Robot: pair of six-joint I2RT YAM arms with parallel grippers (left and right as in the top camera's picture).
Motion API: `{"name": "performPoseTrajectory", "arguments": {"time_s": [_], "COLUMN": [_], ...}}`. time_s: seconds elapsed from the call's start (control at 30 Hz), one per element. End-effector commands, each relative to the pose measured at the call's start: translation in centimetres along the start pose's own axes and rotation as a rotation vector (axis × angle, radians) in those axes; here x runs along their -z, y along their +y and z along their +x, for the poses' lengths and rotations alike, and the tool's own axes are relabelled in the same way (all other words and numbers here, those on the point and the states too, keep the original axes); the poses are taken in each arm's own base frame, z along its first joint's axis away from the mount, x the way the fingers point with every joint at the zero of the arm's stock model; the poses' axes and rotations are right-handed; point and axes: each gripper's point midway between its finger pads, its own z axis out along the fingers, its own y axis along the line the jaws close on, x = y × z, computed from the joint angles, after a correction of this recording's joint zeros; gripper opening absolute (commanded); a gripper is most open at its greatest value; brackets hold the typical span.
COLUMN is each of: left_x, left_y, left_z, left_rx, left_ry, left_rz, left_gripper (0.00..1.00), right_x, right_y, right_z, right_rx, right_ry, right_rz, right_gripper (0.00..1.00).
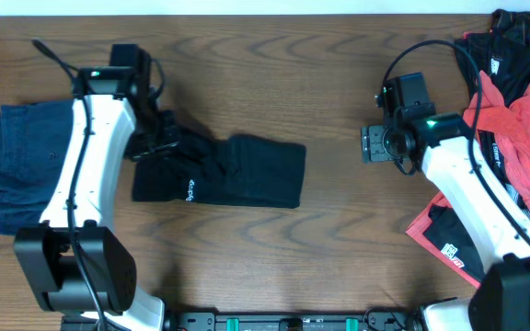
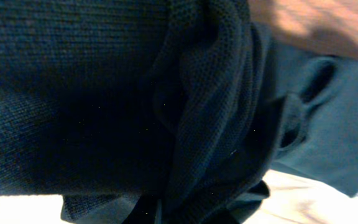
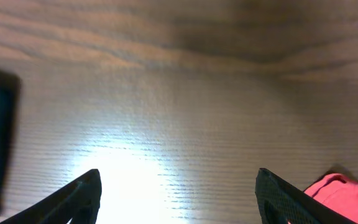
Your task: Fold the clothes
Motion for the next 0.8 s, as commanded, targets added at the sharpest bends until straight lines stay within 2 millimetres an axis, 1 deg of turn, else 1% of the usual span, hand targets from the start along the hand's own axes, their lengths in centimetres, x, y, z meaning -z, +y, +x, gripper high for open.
{"name": "performPoseTrajectory", "arguments": {"time_s": [0.0, 0.03, 0.2, 0.3, 0.4, 0.53, 0.63, 0.77], "left_x": [0.9, 0.9, 0.8, 0.7, 0.2, -1.1, -2.2, -2.9], "left_y": [-3.7, -4.8, -9.5, -11.6, -12.8, -14.7, -15.4, -16.2], "left_z": [-0.1, -0.1, 0.6, 1.3, 2.2, 3.5, 4.3, 5.1], "left_rx": [-0.005, -0.023, -0.086, -0.142, -0.183, -0.245, -0.260, -0.273], "left_ry": [-0.039, -0.054, -0.099, -0.120, -0.132, -0.104, -0.076, -0.060], "left_rz": [0.059, 0.069, 0.113, 0.118, 0.077, 0.066, 0.052, 0.047], "left_gripper": [0.06, 0.06, 0.06, 0.06, 0.06, 0.06, 0.06, 0.06], "right_x": [-1.3, -1.6, -2.1, -2.1, -2.1, -2.1, -2.0, -2.0], "right_y": [-0.2, -0.1, 0.3, 0.3, 0.4, 0.5, 0.9, 0.9], "right_z": [1.0, 1.2, 1.8, 1.9, 2.2, 2.3, 2.5, 2.5], "right_rx": [0.032, 0.035, 0.035, 0.035, 0.037, 0.038, 0.037, 0.036], "right_ry": [0.061, 0.075, 0.105, 0.110, 0.121, 0.128, 0.134, 0.135], "right_rz": [0.008, 0.007, -0.003, -0.006, -0.007, -0.017, -0.037, -0.041], "right_gripper": [0.75, 0.73, 0.75, 0.75, 0.75, 0.75, 0.75, 0.76]}}
